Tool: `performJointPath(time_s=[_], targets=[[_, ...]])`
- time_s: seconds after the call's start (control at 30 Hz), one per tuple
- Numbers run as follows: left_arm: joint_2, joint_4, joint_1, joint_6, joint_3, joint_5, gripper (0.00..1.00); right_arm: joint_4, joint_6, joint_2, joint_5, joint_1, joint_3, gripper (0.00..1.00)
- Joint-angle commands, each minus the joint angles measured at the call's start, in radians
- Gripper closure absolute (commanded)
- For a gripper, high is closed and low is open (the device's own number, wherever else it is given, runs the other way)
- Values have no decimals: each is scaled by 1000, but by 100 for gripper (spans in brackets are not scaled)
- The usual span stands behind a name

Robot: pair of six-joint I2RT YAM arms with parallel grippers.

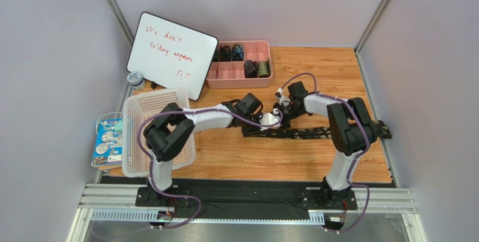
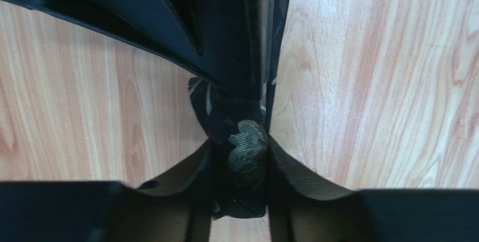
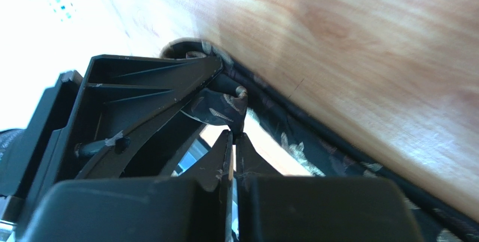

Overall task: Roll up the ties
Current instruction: Roll the tie at the center of the board.

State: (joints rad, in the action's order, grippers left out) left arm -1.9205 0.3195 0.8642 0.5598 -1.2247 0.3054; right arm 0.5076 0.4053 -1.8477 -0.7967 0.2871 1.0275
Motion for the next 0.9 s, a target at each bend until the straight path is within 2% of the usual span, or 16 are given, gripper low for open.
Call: performJointPath(time_s=[0.0,0.07,0.1,0.2,0.3,0.67,0.77,0.87], targets=[[-14,23,7,46,5,6,63,32,-31,33,-53,3,31,85],[-17,21,7,49,5,4,64,37,-36,36,-53,-3,40,74],[-15,21,7,52,8,6,64,39,-36,35,-55,-6,46,65],[-15,20,9,57,10,6,64,49,-36,27,-53,-19,66,57],[-15,18,7,57,11,8,64,48,-33,21,-42,-25,77,53],[-26,16,7,60,19,12,64,-9,-10,-42,-22,29,74,55],[-29,19,9,54,17,12,64,-11,-20,-54,-13,37,71,60],[-31,18,7,48,21,9,63,3,-46,-61,31,41,69,71]])
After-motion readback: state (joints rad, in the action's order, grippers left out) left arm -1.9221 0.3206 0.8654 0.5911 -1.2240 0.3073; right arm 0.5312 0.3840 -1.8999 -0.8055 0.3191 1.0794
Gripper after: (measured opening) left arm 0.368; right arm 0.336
